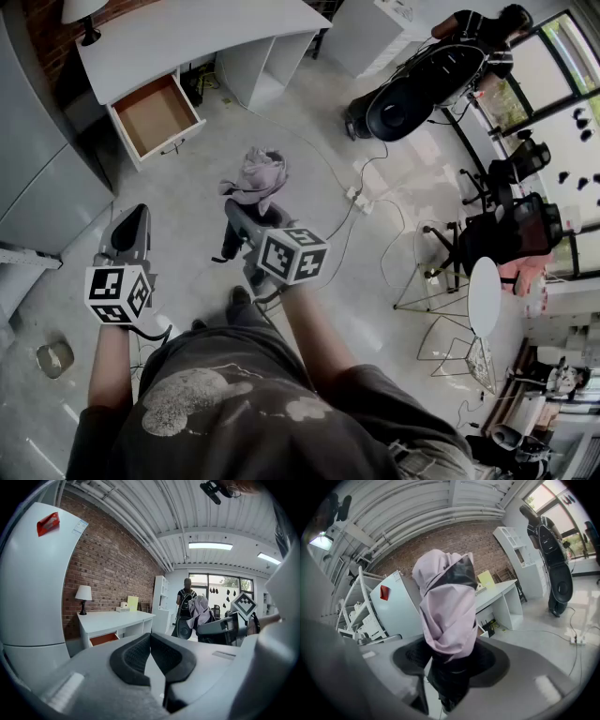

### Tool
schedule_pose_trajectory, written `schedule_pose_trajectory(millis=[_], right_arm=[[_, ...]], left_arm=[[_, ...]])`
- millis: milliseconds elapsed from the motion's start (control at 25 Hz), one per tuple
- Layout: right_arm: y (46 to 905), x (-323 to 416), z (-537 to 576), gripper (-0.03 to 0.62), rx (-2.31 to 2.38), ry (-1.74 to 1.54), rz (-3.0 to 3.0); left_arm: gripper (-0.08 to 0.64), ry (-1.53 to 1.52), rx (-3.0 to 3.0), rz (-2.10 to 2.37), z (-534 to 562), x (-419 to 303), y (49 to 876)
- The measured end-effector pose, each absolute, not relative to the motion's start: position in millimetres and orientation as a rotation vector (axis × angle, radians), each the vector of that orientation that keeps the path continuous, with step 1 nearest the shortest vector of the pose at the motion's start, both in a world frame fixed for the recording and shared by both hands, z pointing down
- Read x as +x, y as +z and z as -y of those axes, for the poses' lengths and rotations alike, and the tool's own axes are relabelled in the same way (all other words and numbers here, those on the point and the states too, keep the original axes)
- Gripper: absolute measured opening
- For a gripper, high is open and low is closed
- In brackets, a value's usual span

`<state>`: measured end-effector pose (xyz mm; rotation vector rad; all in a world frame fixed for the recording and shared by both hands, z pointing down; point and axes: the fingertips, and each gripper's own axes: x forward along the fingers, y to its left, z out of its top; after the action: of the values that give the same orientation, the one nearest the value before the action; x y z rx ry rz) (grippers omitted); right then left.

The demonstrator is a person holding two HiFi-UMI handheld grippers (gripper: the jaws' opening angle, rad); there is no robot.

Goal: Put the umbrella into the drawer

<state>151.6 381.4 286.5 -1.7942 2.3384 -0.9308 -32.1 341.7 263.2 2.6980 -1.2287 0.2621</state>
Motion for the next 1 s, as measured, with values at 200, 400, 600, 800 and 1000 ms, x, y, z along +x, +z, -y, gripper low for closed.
schedule_pose_trajectory(millis=[200,400,600,800,1000], right_arm=[[285,151,-382,0.230,-1.799,-0.933,-2.334],[287,153,-384,0.230,-1.796,-0.933,-2.345],[290,163,-380,0.230,-1.778,-0.937,-2.370],[289,191,-365,0.230,-1.733,-0.901,-2.443],[280,215,-353,0.230,-1.624,-0.883,-2.549]], left_arm=[[0.011,0.258,2.702,1.220,-343,-33,260],[0.011,0.253,2.698,1.223,-344,-31,263],[0.011,0.251,2.681,1.254,-344,-24,265],[0.011,0.249,2.669,1.330,-335,-2,262],[0.011,0.241,2.616,1.436,-326,11,251]])
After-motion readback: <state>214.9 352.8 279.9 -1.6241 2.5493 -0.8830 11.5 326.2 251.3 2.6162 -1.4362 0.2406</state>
